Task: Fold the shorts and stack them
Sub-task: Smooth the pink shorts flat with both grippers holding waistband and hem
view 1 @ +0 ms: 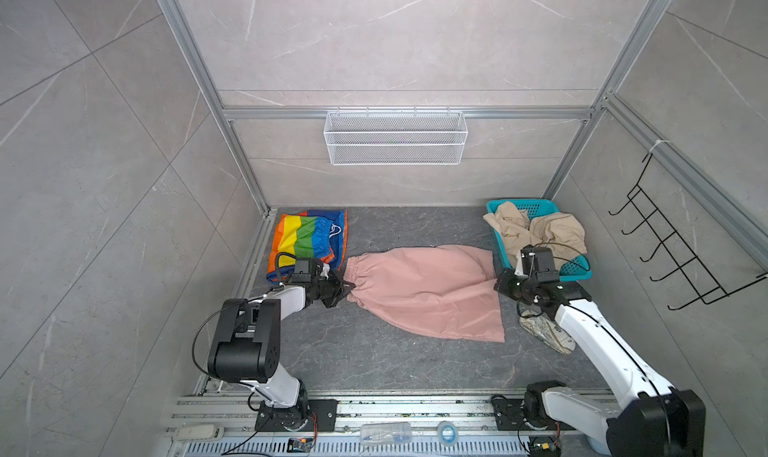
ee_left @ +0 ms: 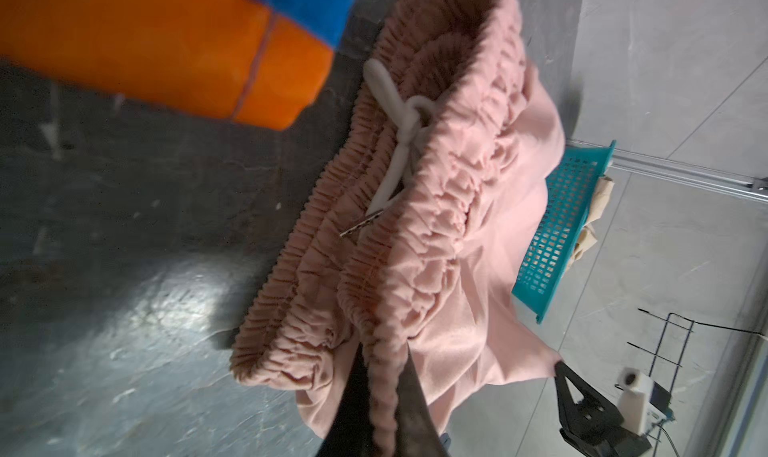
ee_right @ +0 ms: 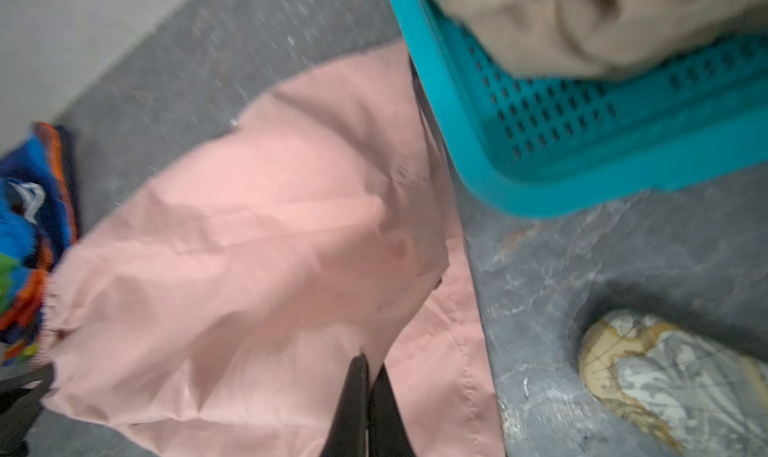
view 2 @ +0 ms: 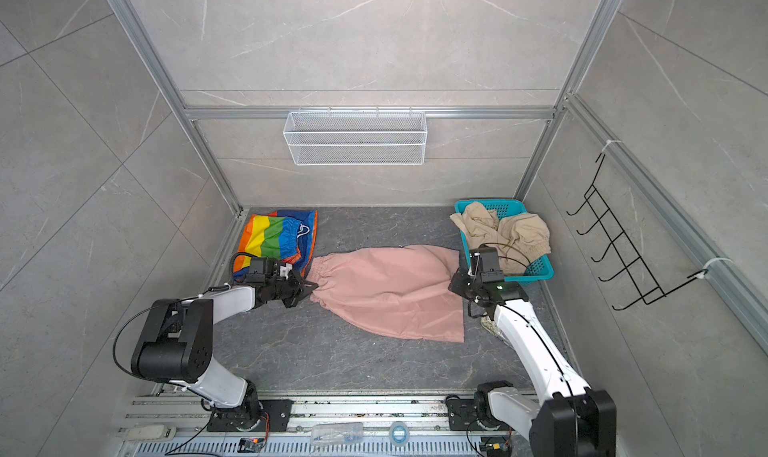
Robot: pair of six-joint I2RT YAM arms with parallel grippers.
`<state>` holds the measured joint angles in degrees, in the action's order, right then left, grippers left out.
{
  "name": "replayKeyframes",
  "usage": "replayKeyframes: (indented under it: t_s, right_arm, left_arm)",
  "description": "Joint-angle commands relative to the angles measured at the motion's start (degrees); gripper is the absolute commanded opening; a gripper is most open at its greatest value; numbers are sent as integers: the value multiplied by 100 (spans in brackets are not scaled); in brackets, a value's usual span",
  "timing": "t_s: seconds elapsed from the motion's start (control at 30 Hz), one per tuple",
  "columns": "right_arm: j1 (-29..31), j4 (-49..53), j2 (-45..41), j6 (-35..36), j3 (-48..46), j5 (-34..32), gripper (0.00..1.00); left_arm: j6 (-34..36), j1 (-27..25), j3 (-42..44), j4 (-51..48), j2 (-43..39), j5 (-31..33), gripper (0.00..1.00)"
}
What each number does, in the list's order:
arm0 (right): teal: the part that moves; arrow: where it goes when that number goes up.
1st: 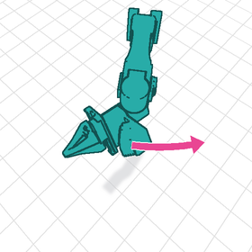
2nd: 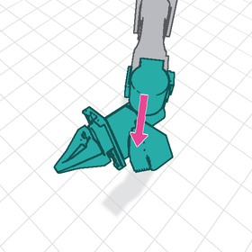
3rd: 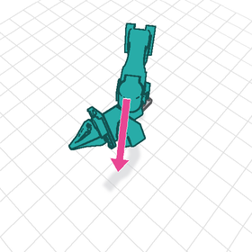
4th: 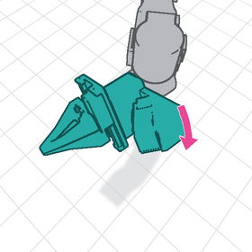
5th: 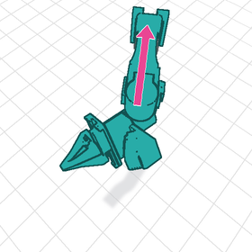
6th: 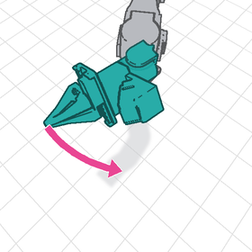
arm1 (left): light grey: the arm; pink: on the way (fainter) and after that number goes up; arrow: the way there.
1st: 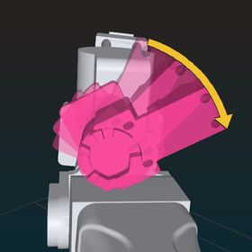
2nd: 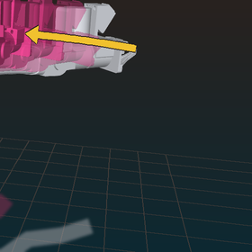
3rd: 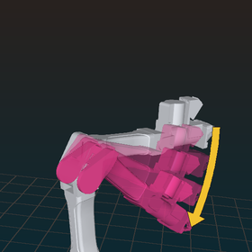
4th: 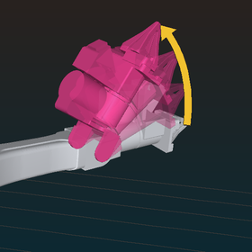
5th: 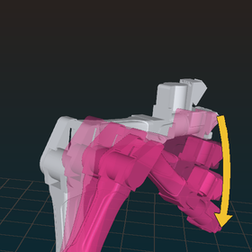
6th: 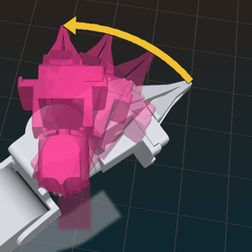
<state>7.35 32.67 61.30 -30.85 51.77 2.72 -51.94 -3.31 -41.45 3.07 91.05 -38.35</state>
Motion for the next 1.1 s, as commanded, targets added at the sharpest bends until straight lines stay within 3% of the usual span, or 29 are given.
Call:
replayKeyframes:
  t_s: [0.0,0.13,0.33,0.63,0.87,1.07]
  right_arm:
    - [-19,852,-686,88,-86,-28,0]
    - [-20,670,-1138,-364,-1311,439,0]
    - [-16,74,-1034,-817,-2367,474,0]
    - [-46,-723,460,-702,-2368,273,0]
    - [-53,-777,383,-705,-2156,179,0]
    - [-84,-1189,1128,-608,-1905,62,0]
  left_arm:
    - [-84,258,-130,63,-448,-243,1]
    - [10,493,115,78,-436,-281,0]
    - [-208,532,700,711,-277,-331,0]
    - [-217,610,1099,958,-315,-305,0]
    - [-96,630,878,647,-540,-112,1]
    - [-381,630,992,1088,-366,-160,2]
